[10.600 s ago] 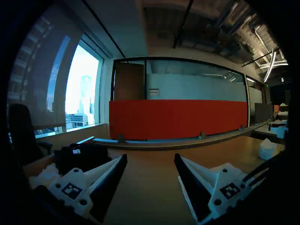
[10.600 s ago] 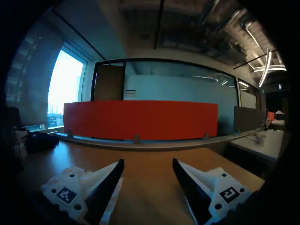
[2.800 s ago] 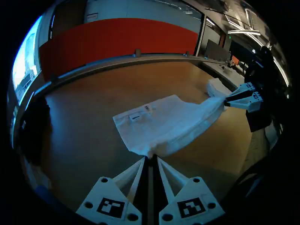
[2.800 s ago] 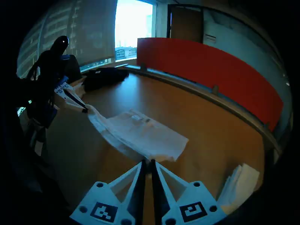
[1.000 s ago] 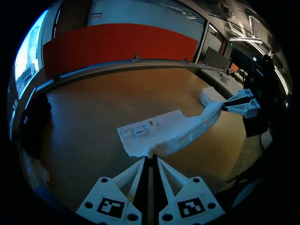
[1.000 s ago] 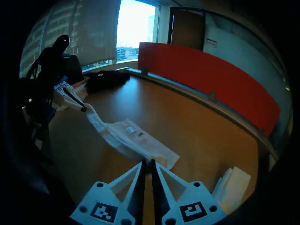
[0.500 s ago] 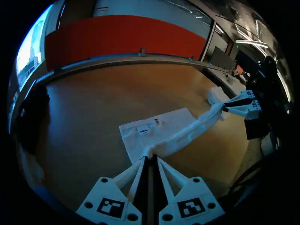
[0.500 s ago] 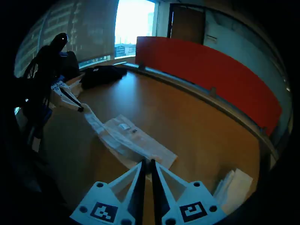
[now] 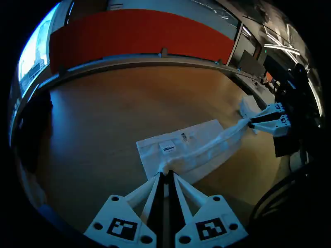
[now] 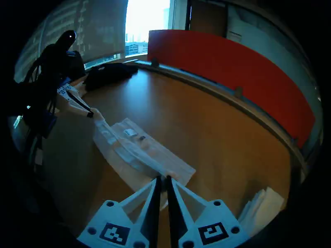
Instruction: Fold towel
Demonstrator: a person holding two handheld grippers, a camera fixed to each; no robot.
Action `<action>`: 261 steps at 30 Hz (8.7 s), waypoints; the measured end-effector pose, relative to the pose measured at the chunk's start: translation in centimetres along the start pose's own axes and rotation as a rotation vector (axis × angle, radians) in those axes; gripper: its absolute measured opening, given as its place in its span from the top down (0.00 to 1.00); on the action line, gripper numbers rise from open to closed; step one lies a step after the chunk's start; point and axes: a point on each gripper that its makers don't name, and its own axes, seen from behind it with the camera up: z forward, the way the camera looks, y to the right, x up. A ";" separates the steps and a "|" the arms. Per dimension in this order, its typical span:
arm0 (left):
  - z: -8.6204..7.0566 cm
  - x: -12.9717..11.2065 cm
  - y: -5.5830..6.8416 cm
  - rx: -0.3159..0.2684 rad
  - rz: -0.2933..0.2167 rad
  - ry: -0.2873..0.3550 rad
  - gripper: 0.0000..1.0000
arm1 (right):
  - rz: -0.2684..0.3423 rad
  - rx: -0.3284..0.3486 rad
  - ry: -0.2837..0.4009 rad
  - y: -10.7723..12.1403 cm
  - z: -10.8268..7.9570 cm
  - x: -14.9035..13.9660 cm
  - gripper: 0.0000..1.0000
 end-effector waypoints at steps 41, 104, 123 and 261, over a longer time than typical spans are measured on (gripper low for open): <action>7.1 -0.3 -3.6 0.086 0.040 -0.047 0.53 | 0.059 -0.101 -0.089 4.5 6.9 -3.3 0.54; -2.3 -4.2 -2.8 0.157 -0.018 0.044 0.04 | 0.080 -0.115 -0.031 -0.6 1.1 -3.9 0.00; -6.6 -7.7 -3.7 0.257 -0.101 0.077 0.04 | 0.015 -0.052 -0.061 -1.3 2.5 -4.7 0.00; -11.6 -10.6 -3.6 0.333 -0.173 0.125 0.04 | -0.359 0.189 0.039 -6.6 3.9 8.6 0.97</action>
